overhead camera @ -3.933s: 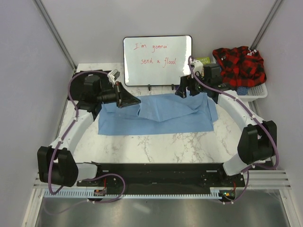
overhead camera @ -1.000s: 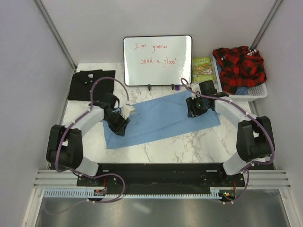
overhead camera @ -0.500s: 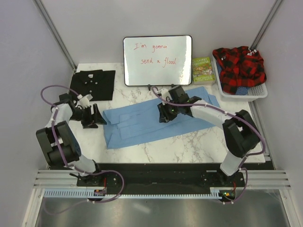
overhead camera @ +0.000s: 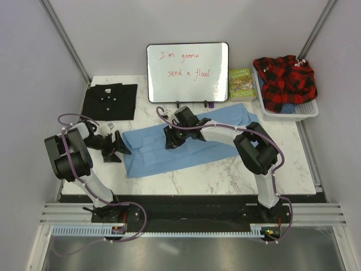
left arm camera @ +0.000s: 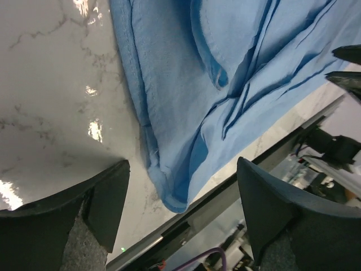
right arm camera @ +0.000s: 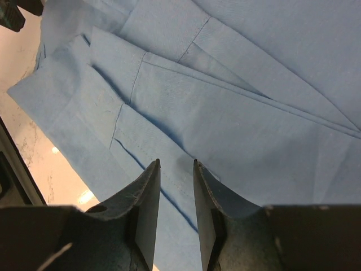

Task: Fold and stack the long sleeve shirts
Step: Fold the shirt

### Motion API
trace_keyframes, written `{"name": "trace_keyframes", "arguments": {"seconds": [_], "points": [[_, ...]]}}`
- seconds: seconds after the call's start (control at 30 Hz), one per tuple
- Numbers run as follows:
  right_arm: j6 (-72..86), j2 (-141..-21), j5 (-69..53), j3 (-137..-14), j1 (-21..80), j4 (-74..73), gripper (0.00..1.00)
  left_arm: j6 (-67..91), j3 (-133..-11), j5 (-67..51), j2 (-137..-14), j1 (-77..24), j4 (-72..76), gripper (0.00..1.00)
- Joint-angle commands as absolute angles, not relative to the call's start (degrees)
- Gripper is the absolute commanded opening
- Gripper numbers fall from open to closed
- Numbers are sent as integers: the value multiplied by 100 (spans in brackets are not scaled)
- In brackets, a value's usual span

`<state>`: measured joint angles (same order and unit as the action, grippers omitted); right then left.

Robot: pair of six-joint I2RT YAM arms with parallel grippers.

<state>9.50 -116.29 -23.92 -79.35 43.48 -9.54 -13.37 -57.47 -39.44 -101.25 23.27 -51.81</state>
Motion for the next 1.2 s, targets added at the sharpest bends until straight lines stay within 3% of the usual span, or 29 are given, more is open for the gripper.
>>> {"name": "trace_keyframes", "arguments": {"seconds": [0.0, 0.3, 0.6, 1.17], "points": [[1081, -11918, -2399, -8200, 4394, -659, 37, -854, -5792, -4060, -10335, 2312, -4984, 86], [1028, -12208, -2355, -8253, 4403, -694, 36, -229, -5766, -4149, -10494, 2153, -4474, 87], [1019, -12331, -2303, -8288, 4421, -712, 36, 255, -5669, -4219, -10529, 1943, -3982, 75], [1055, -12507, -2303, -8429, 4482, -712, 36, 641, -5476, -4966, -10792, 1556, -3024, 71]]}}
